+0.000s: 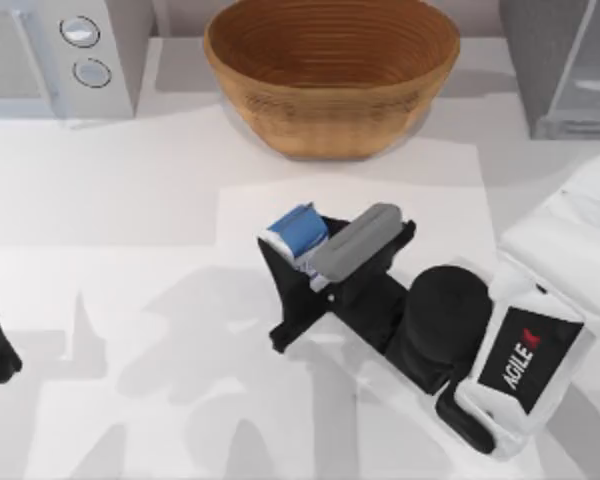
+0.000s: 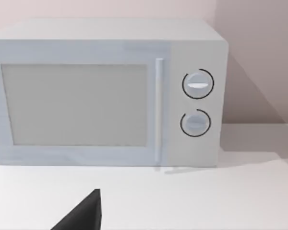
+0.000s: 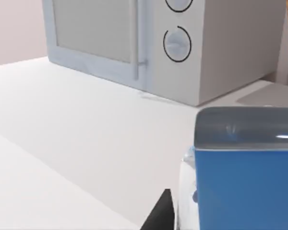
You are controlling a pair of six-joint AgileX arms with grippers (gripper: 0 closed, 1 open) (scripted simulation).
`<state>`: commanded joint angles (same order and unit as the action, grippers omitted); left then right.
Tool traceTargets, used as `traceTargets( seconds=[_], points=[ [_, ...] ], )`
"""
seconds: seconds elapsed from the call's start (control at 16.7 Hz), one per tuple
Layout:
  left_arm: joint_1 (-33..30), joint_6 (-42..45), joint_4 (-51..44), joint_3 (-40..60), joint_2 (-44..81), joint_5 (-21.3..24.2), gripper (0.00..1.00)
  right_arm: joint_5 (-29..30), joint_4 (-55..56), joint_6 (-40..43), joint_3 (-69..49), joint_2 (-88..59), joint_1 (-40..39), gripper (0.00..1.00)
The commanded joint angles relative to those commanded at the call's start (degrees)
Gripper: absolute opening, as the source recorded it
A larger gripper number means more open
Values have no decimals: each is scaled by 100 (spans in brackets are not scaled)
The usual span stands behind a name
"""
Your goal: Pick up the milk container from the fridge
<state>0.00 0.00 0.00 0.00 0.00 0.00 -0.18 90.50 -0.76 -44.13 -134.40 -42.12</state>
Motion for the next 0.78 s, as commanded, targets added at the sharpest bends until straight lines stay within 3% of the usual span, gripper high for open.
traceTargets(
  seconds=[0.48,0.78],
  points=[
    [0,0,0,0,0,0,100,0,0,0,0,0,0,98],
    [0,0,0,0,0,0,100,0,0,0,0,0,0,100]
  ],
)
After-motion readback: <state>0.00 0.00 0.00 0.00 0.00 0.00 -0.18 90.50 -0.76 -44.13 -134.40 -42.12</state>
